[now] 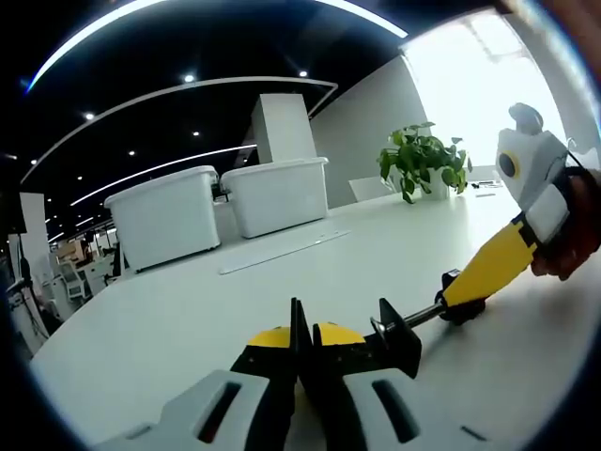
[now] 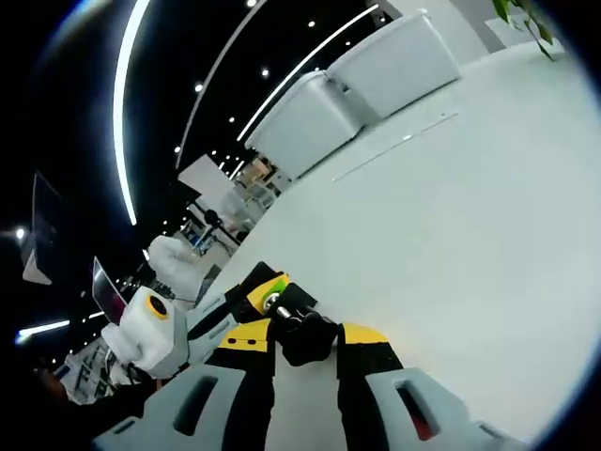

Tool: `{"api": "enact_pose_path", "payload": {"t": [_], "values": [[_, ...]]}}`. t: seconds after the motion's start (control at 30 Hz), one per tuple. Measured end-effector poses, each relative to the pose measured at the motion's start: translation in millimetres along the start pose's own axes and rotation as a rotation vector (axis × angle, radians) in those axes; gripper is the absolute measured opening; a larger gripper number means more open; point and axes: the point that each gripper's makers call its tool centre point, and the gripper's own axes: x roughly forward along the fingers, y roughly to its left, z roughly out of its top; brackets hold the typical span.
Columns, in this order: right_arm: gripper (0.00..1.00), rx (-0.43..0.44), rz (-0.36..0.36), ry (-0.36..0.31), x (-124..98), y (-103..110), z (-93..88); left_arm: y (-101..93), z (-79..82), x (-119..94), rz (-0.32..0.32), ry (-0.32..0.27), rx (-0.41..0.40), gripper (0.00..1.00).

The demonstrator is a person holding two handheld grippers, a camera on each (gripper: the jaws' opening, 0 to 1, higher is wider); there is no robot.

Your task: Clamp the fixed fixture on the desktop, loosen the retaining clip, secure it to the edge of the desk, and tighten the retaining clip.

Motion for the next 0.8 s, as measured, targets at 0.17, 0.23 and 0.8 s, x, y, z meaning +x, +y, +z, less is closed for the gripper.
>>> {"api": "enact_pose_path", "payload": {"t": [0.17,0.23,0.8], "values": [[0.22,-0.208,-0.038,-0.068,-0.7,1.8,7.0,-0.1,-0.1,0.2,0.001,0.001,-0.001,0.07],[0.21,-0.354,-0.056,-0.093,-2.5,5.2,8.4,-0.1,-0.1,0.3,0.001,0.001,0.000,0.07],[0.21,-1.415,-0.230,-0.182,-10.1,27.8,4.5,4.8,-1.7,5.0,0.010,0.004,0.002,0.07]]}}
